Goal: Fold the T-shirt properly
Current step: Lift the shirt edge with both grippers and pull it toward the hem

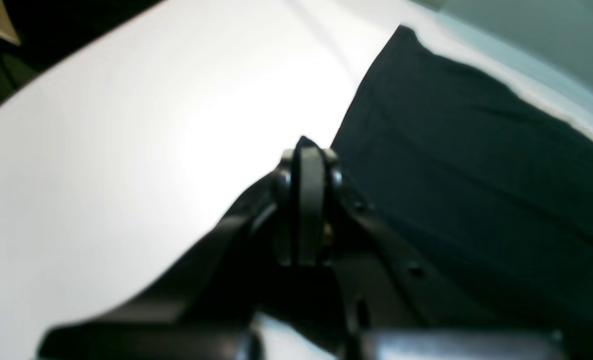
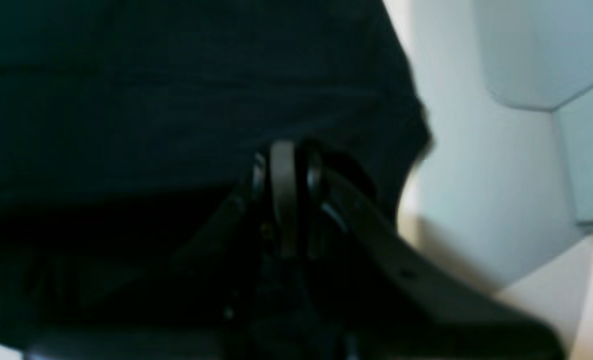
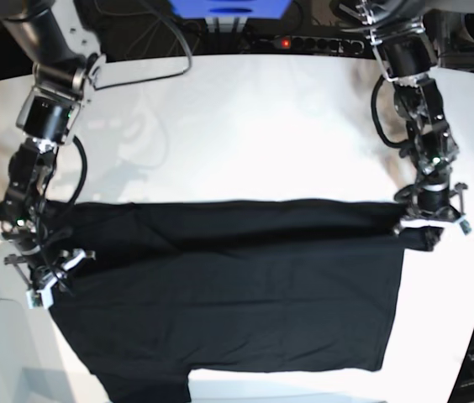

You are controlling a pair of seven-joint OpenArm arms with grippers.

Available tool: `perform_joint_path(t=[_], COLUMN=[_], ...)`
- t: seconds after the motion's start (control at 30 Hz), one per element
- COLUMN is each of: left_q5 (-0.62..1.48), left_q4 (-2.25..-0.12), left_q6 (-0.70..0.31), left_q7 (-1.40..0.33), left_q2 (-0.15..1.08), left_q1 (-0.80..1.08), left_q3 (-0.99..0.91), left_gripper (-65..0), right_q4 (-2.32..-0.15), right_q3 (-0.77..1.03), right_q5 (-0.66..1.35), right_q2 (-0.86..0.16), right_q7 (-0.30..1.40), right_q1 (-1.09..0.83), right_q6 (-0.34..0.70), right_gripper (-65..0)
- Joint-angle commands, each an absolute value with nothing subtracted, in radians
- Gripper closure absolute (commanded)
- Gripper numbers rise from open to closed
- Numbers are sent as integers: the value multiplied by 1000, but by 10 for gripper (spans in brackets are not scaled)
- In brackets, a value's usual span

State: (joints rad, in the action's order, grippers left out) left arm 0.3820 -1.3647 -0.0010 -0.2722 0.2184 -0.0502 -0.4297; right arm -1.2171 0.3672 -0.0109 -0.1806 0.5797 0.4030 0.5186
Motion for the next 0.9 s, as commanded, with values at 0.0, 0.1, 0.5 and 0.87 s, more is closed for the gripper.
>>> perform_joint_path(t=[0.0, 0.1, 0.5, 0.87], left_q5=[381, 381, 381, 392], left_q4=[-1371, -1345, -1222, -1216], left_q6=[-4, -4, -4, -5], left_q7=[-245, -245, -245, -245], left_q2=[231, 231, 231, 231], left_q1=[-71, -91, -179, -128], left_q3=[-426, -417, -417, -423], left_gripper=[-2, -3, -74, -409], right_q4=[-1214, -1168, -1138, -1168], right_q3=[371, 369, 369, 377], right_q5=[-1, -1, -1, 1], right_q2=[-199, -200, -217, -240], right_q7=[535, 498, 484, 483], right_q1=[440, 446, 438, 406], right_q6=[510, 510, 510, 512], right_gripper=[0, 0, -78, -388])
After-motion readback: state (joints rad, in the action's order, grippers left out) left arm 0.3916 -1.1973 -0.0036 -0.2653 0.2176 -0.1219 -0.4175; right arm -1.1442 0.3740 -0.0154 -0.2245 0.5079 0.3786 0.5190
